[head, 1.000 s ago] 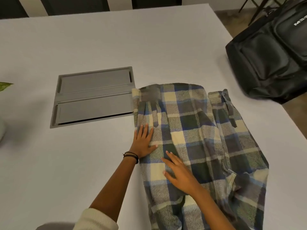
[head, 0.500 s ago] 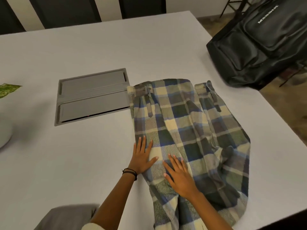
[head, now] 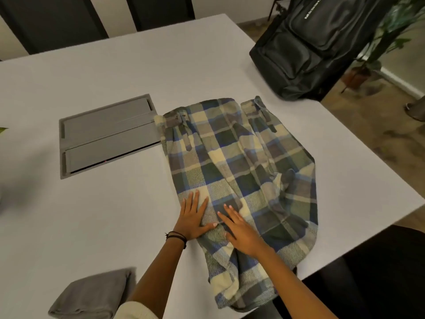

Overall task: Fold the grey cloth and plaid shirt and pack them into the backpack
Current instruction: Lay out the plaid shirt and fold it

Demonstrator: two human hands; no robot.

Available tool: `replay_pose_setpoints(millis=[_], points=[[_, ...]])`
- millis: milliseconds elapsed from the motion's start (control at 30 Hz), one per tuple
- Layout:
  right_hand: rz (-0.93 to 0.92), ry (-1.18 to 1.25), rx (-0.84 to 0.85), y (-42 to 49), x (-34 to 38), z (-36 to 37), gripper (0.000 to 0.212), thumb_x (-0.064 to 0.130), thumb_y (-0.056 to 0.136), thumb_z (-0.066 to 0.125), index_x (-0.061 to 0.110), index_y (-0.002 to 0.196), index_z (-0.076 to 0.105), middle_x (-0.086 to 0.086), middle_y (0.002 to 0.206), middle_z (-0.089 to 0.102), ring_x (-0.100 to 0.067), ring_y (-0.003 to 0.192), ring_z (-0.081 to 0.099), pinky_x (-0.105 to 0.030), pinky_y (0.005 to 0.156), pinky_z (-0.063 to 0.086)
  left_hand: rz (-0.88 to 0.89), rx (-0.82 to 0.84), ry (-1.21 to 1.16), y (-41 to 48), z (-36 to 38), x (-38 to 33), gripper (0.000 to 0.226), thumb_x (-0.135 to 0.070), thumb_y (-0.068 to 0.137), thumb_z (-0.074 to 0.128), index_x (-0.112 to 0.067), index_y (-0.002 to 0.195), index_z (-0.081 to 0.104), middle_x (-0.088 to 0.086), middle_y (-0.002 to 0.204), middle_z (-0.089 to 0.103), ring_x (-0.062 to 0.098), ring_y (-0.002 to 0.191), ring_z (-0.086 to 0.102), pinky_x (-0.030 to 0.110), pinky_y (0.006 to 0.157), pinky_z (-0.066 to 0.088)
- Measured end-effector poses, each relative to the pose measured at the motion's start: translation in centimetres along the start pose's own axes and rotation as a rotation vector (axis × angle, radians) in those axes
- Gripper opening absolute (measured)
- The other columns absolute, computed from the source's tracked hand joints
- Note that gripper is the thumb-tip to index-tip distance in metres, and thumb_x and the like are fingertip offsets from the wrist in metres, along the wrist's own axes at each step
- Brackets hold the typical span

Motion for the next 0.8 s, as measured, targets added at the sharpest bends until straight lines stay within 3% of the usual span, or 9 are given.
replay_pose_setpoints(millis=[100,233,267,333,367,500,633,733,800], points=[[0.072,0.211,-0.203,-2.0,-1.0,-2.2,0.052,0.010,0.097,0.040,0.024,0.145,0.026,0.003,0.157,0.008,-0.010,0.143,0.001,-0.027,0.113,0.016,-0.039,0.006,0.007,0.1,-0.5,-0.1,0.117,-0.091,0.053,-0.016,-0.017,0.144,-0.015,0.014,0.152,-0.021,0.029,0.132,-0.030,0.041,0.107,-0.019],[0.297,0.299,-0.586,-6.1,-4.4,-6.1,0.046,-0.003,0.092,0.044,0.016,0.134,0.046,-0.003,0.148,0.030,-0.017,0.137,0.027,-0.017,0.105,0.026,-0.030,-0.067,-0.047,1.4,-2.9,-1.7,0.112,-0.086,0.060,-0.018,-0.019,0.148,-0.003,0.010,0.156,-0.013,0.025,0.141,-0.019,0.039,0.112,-0.016],[0.357,0.325,-0.653,-6.7,-5.1,-6.4,0.047,-0.006,0.090,0.045,0.015,0.132,0.047,-0.004,0.147,0.032,-0.017,0.136,0.028,-0.019,0.106,0.027,-0.011,-0.074,-0.063,1.9,-3.6,-1.9,0.110,-0.084,0.062,-0.018,-0.020,0.149,0.001,0.009,0.156,-0.011,0.026,0.143,-0.016,0.040,0.113,-0.014],[0.629,0.364,-0.899,-15.4,-10.5,-8.5,0.048,-0.008,0.088,0.045,0.011,0.132,0.045,-0.010,0.146,0.033,-0.024,0.135,0.031,-0.030,0.107,0.033,0.190,0.000,-0.009,5.4,-3.2,-10.8,0.104,-0.082,0.067,-0.013,-0.021,0.149,0.004,0.009,0.157,-0.008,0.027,0.145,-0.011,0.042,0.115,-0.012],[0.669,0.366,-0.935,-16.0,-11.2,-8.5,0.047,-0.008,0.088,0.046,0.009,0.132,0.045,-0.012,0.144,0.035,-0.026,0.133,0.034,-0.033,0.105,0.035,0.184,-0.006,-0.010,6.0,-3.7,-11.3,0.097,-0.080,0.073,-0.006,-0.021,0.149,0.005,0.008,0.157,-0.007,0.027,0.145,-0.010,0.042,0.115,-0.012],[0.813,0.562,-0.936,-16.8,-13.7,-7.7,0.044,-0.004,0.090,0.048,0.008,0.132,0.042,-0.015,0.133,0.044,-0.029,0.119,0.047,-0.037,0.095,0.042,0.186,-0.026,-0.035,8.7,-5.8,-13.6,0.067,-0.047,0.096,0.036,-0.017,0.149,0.008,0.007,0.157,-0.004,0.026,0.145,-0.004,0.041,0.117,-0.002],[0.983,0.862,-0.846,-16.4,-14.6,-6.0,0.041,0.005,0.094,0.045,0.010,0.135,0.038,-0.017,0.126,0.051,-0.030,0.112,0.051,-0.038,0.090,0.045,0.252,0.047,-0.053,10.8,-7.2,-16.6,0.057,-0.033,0.098,0.040,-0.012,0.147,0.019,0.008,0.155,0.018,0.027,0.139,0.025,0.037,0.113,0.022],[1.129,1.174,-0.835,-16.5,-16.0,-4.1,0.041,0.008,0.094,0.046,0.011,0.134,0.038,-0.016,0.124,0.051,-0.029,0.106,0.052,-0.041,0.093,0.047,0.261,0.271,-0.129,12.4,-5.9,-18.8,0.045,-0.025,0.098,0.042,-0.010,0.140,0.033,0.011,0.144,0.038,0.027,0.127,0.042,0.034,0.102,0.034],[1.200,1.346,-0.837,-16.3,-16.4,-2.9,0.039,0.007,0.094,0.046,0.009,0.132,0.042,-0.015,0.123,0.052,-0.030,0.107,0.053,-0.041,0.090,0.049,0.242,0.388,-0.110,13.2,-4.7,-19.5,0.042,-0.023,0.098,0.043,-0.008,0.136,0.037,0.012,0.142,0.039,0.028,0.124,0.044,0.036,0.102,0.036]])
Point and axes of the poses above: each hand's wrist, its own y-axis towards the middle knuckle, its own z-axis out of the palm, x = y × z, the point moved 6 cm from there along y, towards the middle knuckle
